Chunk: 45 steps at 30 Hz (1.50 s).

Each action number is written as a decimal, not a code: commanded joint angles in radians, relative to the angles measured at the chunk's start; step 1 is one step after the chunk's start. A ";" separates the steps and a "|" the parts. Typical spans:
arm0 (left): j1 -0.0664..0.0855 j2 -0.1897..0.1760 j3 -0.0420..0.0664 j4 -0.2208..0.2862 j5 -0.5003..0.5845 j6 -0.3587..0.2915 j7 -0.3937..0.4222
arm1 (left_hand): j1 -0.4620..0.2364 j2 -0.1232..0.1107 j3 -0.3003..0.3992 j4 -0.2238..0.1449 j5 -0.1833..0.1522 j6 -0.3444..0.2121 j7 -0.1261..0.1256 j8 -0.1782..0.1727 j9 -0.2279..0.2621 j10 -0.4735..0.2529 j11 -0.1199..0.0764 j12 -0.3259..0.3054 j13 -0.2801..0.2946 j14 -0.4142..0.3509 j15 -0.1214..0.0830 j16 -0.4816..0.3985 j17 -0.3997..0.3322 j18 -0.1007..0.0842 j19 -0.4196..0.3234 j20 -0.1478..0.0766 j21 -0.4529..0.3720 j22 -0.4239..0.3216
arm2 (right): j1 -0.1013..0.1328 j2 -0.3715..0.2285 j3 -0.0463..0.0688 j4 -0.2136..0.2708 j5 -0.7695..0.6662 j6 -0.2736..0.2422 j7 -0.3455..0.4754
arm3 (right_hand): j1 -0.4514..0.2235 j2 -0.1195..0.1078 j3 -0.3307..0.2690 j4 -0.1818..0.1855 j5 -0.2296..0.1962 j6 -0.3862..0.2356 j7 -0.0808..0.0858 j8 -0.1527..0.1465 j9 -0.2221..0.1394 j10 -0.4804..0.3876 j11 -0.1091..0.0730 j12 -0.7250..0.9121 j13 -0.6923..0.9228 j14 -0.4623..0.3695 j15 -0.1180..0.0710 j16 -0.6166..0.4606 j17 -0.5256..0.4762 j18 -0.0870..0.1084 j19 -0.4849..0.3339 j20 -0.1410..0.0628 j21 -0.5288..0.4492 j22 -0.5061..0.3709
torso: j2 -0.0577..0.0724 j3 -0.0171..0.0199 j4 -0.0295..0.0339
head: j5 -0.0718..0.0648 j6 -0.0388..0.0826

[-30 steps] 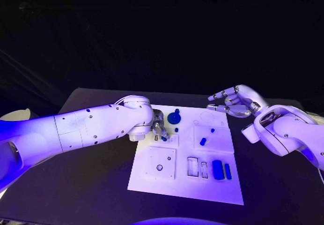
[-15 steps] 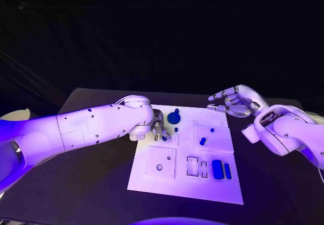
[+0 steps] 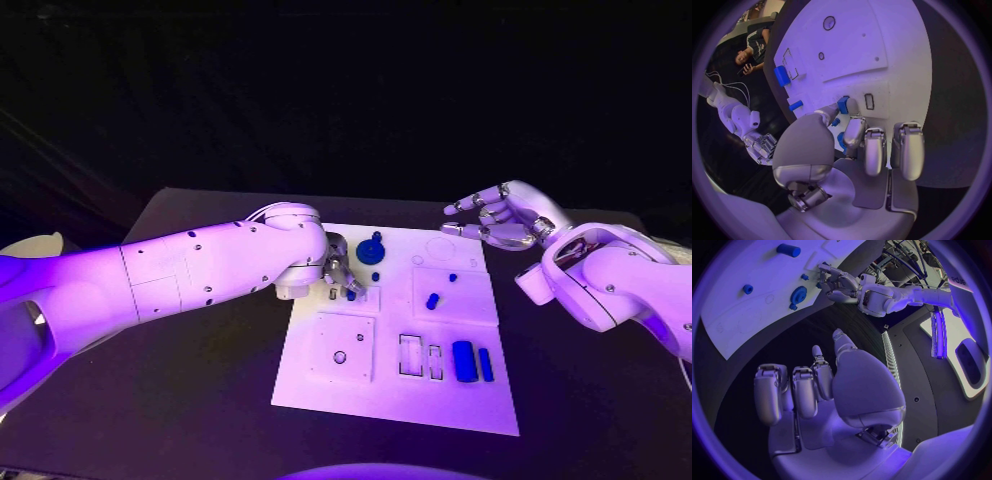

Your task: Assemble the parts on the task board

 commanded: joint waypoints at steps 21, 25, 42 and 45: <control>-0.007 -0.038 0.008 0.032 0.007 -0.027 -0.038 | -0.037 0.065 -0.279 0.045 -0.050 0.016 -0.006 0.001 0.010 0.015 -0.004 0.012 0.008 0.106 -0.011 0.003 0.263 -0.016 0.093 -0.012 0.004 0.243 | -0.001 -0.002 0.000 -0.001 -0.006 0.014 -0.003 | -0.003 0.008 -0.007 0.001 0.005 0.008 0.001 0.001 0.002 -0.001 -0.003 -0.007 0.103 0.088 -0.004 -0.006 0.194 0.005 0.016 -0.004 -0.003 0.070 | -0.001 -0.0001 0.0006 | -0.008 0.001; -0.005 -0.056 0.028 0.055 0.027 -0.049 -0.036 | -0.038 0.068 -0.295 0.044 -0.050 0.013 -0.006 0.000 0.011 0.012 -0.004 0.006 0.002 0.106 -0.012 0.003 0.263 -0.015 0.090 -0.013 0.000 0.236 | -0.001 -0.001 0.000 -0.004 -0.007 0.015 -0.005 | -0.003 0.008 -0.007 0.000 0.005 0.008 0.001 0.001 0.002 -0.001 -0.003 -0.007 0.103 0.088 -0.004 -0.006 0.194 0.005 0.016 -0.004 -0.003 0.070 | -0.001 -0.0005 0.0008 | -0.008 0.007; 0.090 -0.084 0.092 -0.012 0.047 0.016 -0.038 | -0.007 0.092 -0.367 0.042 -0.046 -0.020 0.006 -0.016 0.008 -0.019 0.005 -0.033 -0.039 0.106 -0.006 0.003 0.263 -0.006 0.074 -0.008 -0.023 0.204 | -0.003 0.010 -0.001 -0.022 -0.017 0.008 -0.020 | -0.003 0.008 -0.008 0.000 0.003 0.008 0.001 0.001 0.002 0.000 -0.003 -0.004 0.105 0.088 -0.004 -0.005 0.194 0.005 0.017 -0.004 -0.003 0.071 | 0.002 -0.0001 0.0015 | -0.004 0.018; 0.107 -0.059 0.091 -0.079 0.047 0.054 -0.033 | 0.011 0.096 -0.376 0.043 -0.045 -0.032 0.012 -0.031 -0.001 -0.027 0.009 -0.045 -0.051 0.106 -0.004 0.003 0.263 -0.004 0.071 -0.006 -0.028 0.197 | -0.003 0.011 -0.001 -0.024 -0.017 0.008 -0.020 | -0.003 0.008 -0.008 0.000 0.003 0.008 0.001 0.001 0.002 0.000 -0.003 -0.004 0.105 0.088 -0.004 -0.005 0.194 0.005 0.017 -0.004 -0.003 0.071 | 0.001 -0.0006 0.0012 | -0.001 0.017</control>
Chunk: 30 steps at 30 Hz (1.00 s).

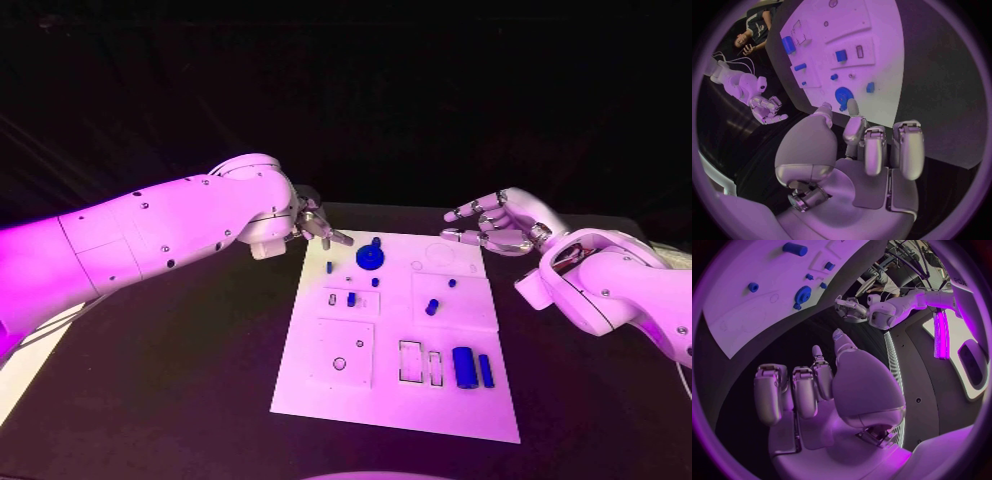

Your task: Assemble the parts on the task board

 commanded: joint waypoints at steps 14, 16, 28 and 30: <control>0.016 0.149 -0.046 -0.294 0.007 0.137 0.009 | 0.069 0.022 -0.037 0.002 0.002 -0.041 0.035 -0.109 -0.091 -0.021 0.029 -0.016 -0.020 0.105 0.028 0.003 0.263 -0.005 0.070 0.024 -0.009 0.195 | -0.003 0.010 0.000 -0.005 -0.010 0.007 -0.001 | -0.005 0.008 -0.011 0.001 0.004 0.008 0.001 0.001 0.002 0.000 -0.003 -0.005 0.105 0.088 -0.004 -0.006 0.194 0.005 0.016 -0.004 -0.003 0.070 | 0.005 -0.0032 -0.0036 | 0.000 0.006; 0.009 0.161 -0.050 -0.313 0.007 0.140 0.014 | 0.069 0.023 -0.037 0.002 0.001 -0.041 0.035 -0.110 -0.092 -0.022 0.030 -0.017 -0.021 0.105 0.029 0.003 0.263 -0.005 0.070 0.024 -0.009 0.195 | -0.003 0.012 0.000 -0.004 -0.010 0.007 0.000 | -0.005 0.008 -0.011 0.001 0.004 0.008 0.001 0.001 0.002 0.000 -0.003 -0.005 0.105 0.088 -0.004 -0.006 0.194 0.005 0.016 -0.004 -0.003 0.070 | 0.006 -0.0036 -0.0034 | -0.001 0.006; -0.019 0.194 -0.056 -0.352 0.007 0.163 0.031 | 0.056 0.036 -0.057 0.004 -0.001 -0.014 0.032 -0.113 -0.106 -0.017 0.028 -0.008 -0.014 0.105 0.029 0.003 0.263 -0.005 0.072 0.027 -0.007 0.199 | -0.004 0.019 0.000 -0.006 -0.009 0.010 0.001 | -0.005 0.008 -0.011 0.001 0.004 0.008 0.001 0.001 0.002 0.000 -0.003 -0.005 0.105 0.088 -0.004 -0.006 0.194 0.005 0.016 -0.004 -0.003 0.070 | 0.003 -0.0022 -0.0034 | -0.002 -0.002; -0.020 0.194 -0.056 -0.352 0.009 0.167 0.033 | 0.054 0.038 -0.060 0.004 -0.001 -0.010 0.031 -0.112 -0.107 -0.016 0.027 -0.006 -0.012 0.105 0.028 0.003 0.263 -0.005 0.072 0.026 -0.007 0.199 | -0.004 0.020 0.000 -0.007 -0.009 0.010 0.001 | -0.005 0.008 -0.011 0.001 0.004 0.008 0.001 0.001 0.002 0.000 -0.003 -0.005 0.105 0.088 -0.004 -0.006 0.194 0.005 0.016 -0.004 -0.003 0.070 | 0.003 -0.0024 -0.0026 | -0.002 -0.003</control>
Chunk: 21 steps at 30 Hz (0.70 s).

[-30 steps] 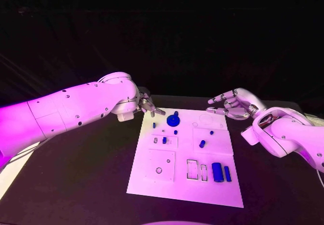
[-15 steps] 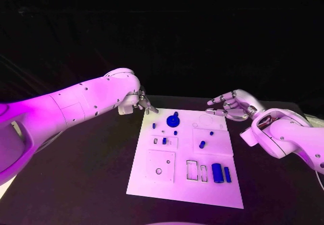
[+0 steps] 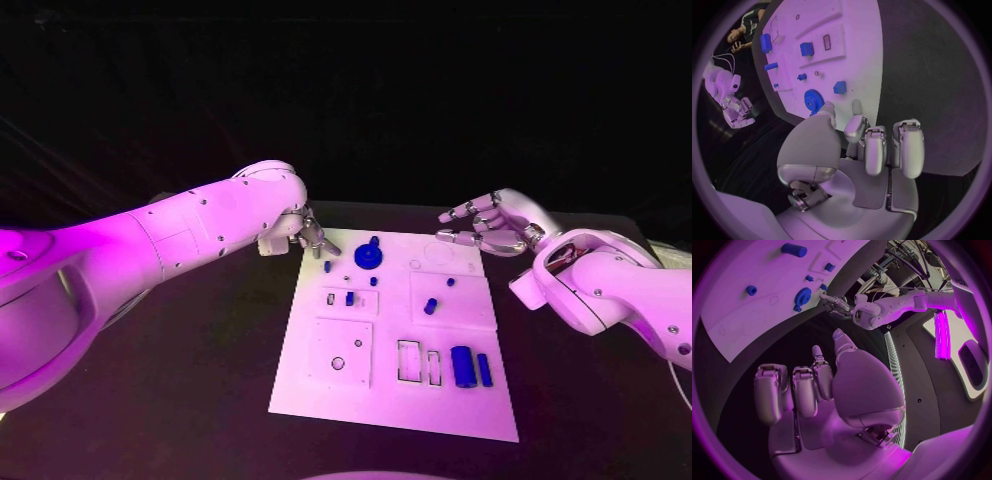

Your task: Assemble the parts on the task board

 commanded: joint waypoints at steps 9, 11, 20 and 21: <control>-0.002 -0.002 -0.001 0.004 0.030 0.067 0.027 | 0.002 0.020 -0.010 0.000 0.000 0.014 -0.002 -0.001 -0.004 0.002 0.001 0.009 0.003 0.105 0.002 0.003 0.263 -0.006 0.074 0.006 -0.001 0.200 | -0.003 0.006 0.000 -0.004 -0.008 0.011 0.005 | -0.006 0.009 -0.004 0.000 0.005 0.008 0.001 0.001 0.002 0.000 -0.003 -0.003 0.104 0.088 -0.004 -0.006 0.193 0.005 0.016 -0.004 -0.003 0.069 | -0.001 0.0009 0.0012 | 0.002 -0.005; -0.003 -0.003 -0.002 0.005 0.032 0.070 0.027 | 0.006 0.024 -0.009 -0.001 0.001 0.015 -0.003 -0.002 -0.005 0.002 0.000 0.010 0.003 0.105 0.001 0.003 0.263 -0.006 0.074 0.005 -0.001 0.199 | -0.003 0.006 0.000 -0.004 -0.008 0.011 0.005 | -0.006 0.009 -0.004 0.000 0.005 0.008 0.001 0.001 0.002 0.000 -0.003 -0.003 0.104 0.088 -0.004 -0.006 0.193 0.005 0.016 -0.004 -0.003 0.069 | -0.002 0.0012 0.0004 | 0.003 -0.005; -0.003 -0.008 -0.003 0.010 0.035 0.066 0.036 | 0.028 0.032 -0.008 -0.005 0.002 0.021 -0.005 0.000 -0.007 0.002 -0.002 0.010 0.003 0.105 -0.001 0.003 0.263 -0.005 0.073 0.004 -0.003 0.198 | -0.003 0.007 0.000 -0.006 -0.008 0.012 0.005 | -0.006 0.009 -0.004 0.000 0.005 0.008 0.001 0.001 0.002 0.000 -0.003 -0.003 0.104 0.088 -0.004 -0.006 0.193 0.005 0.016 -0.004 -0.003 0.069 | -0.002 0.0015 0.0010 | 0.002 -0.005; -0.003 -0.008 -0.003 0.011 0.035 0.066 0.037 | 0.029 0.032 -0.008 -0.005 0.002 0.021 -0.005 0.000 -0.007 0.002 -0.002 0.010 0.003 0.105 -0.001 0.003 0.263 -0.005 0.072 0.004 -0.003 0.197 | -0.003 0.008 0.000 -0.006 -0.008 0.012 0.005 | -0.006 0.009 -0.004 0.000 0.005 0.008 0.001 0.001 0.002 0.000 -0.003 -0.003 0.104 0.088 -0.004 -0.006 0.193 0.005 0.016 -0.004 -0.003 0.069 | -0.002 0.0014 0.0008 | 0.002 -0.005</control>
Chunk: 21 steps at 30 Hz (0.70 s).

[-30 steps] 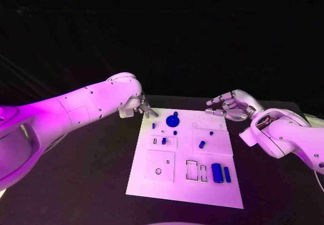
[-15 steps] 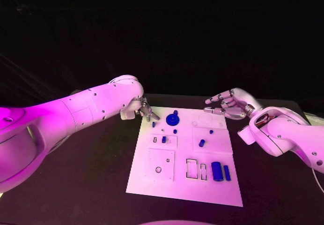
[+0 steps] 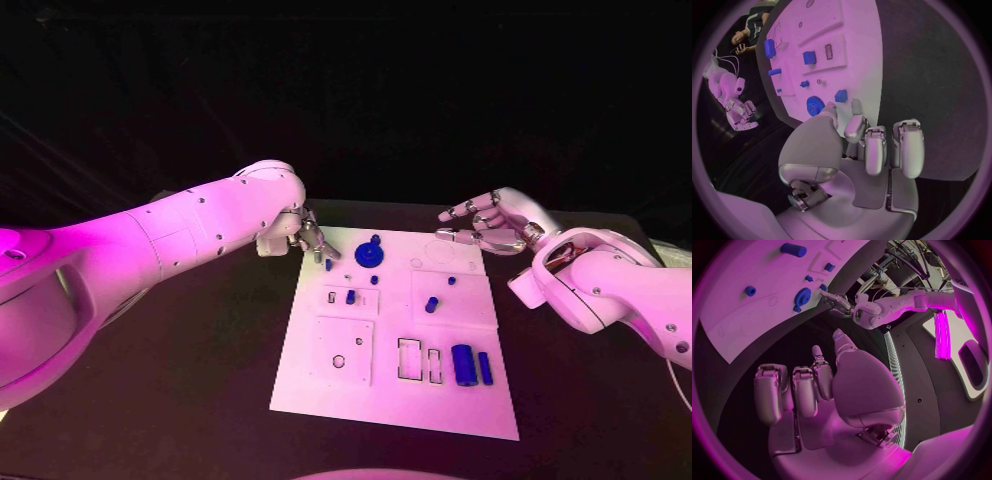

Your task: Assemble the parts on the task board

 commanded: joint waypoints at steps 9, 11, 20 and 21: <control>-0.001 -0.004 0.000 0.014 0.013 0.024 0.020 | 0.023 0.006 0.001 -0.005 0.002 0.007 0.000 -0.001 -0.003 0.001 -0.003 0.005 -0.001 0.105 -0.001 0.003 0.264 -0.005 0.073 0.003 -0.003 0.198 | -0.001 0.003 0.000 -0.002 -0.008 0.013 0.003 | -0.002 0.006 -0.005 0.000 0.006 0.008 0.001 0.001 0.002 0.001 -0.003 -0.004 0.105 0.088 -0.004 -0.006 0.193 0.005 0.016 -0.004 -0.003 0.070 | 0.000 0.0004 0.0000 | 0.000 -0.001; -0.001 -0.004 0.000 0.016 0.017 0.027 0.021 | 0.028 0.007 0.002 -0.006 0.003 0.008 0.000 -0.001 -0.004 0.002 -0.003 0.005 0.000 0.105 -0.001 0.003 0.264 -0.005 0.072 0.003 -0.004 0.197 | -0.001 0.003 0.000 -0.002 -0.008 0.013 0.003 | -0.002 0.006 -0.005 0.000 0.006 0.008 0.001 0.001 0.002 0.001 -0.003 -0.004 0.105 0.088 -0.004 -0.006 0.193 0.005 0.016 -0.004 -0.003 0.070 | 0.000 0.0005 0.0002 | 0.001 -0.001; -0.001 -0.007 0.000 0.022 0.023 0.040 0.017 | 0.047 0.010 0.008 -0.008 0.003 0.009 0.000 -0.002 -0.006 0.001 -0.003 0.005 -0.001 0.105 -0.002 0.003 0.264 -0.005 0.072 0.002 -0.004 0.197 | -0.002 0.004 0.000 -0.004 -0.009 0.014 0.003 | -0.002 0.006 -0.005 0.000 0.006 0.008 0.001 0.001 0.002 0.001 -0.003 -0.004 0.105 0.088 -0.004 -0.006 0.193 0.005 0.016 -0.004 -0.003 0.070 | 0.000 0.0005 -0.0007 | 0.000 -0.001; -0.002 -0.008 0.000 0.022 0.023 0.041 0.017 | 0.048 0.010 0.008 -0.008 0.003 0.009 0.000 -0.002 -0.006 0.001 -0.003 0.005 -0.001 0.105 -0.002 0.003 0.264 -0.005 0.072 0.002 -0.004 0.197 | -0.002 0.004 0.000 -0.004 -0.009 0.014 0.003 | -0.002 0.006 -0.005 0.000 0.006 0.008 0.001 0.001 0.002 0.001 -0.003 -0.004 0.105 0.088 -0.004 -0.006 0.193 0.005 0.016 -0.004 -0.003 0.070 | 0.001 0.0004 -0.0011 | 0.000 -0.003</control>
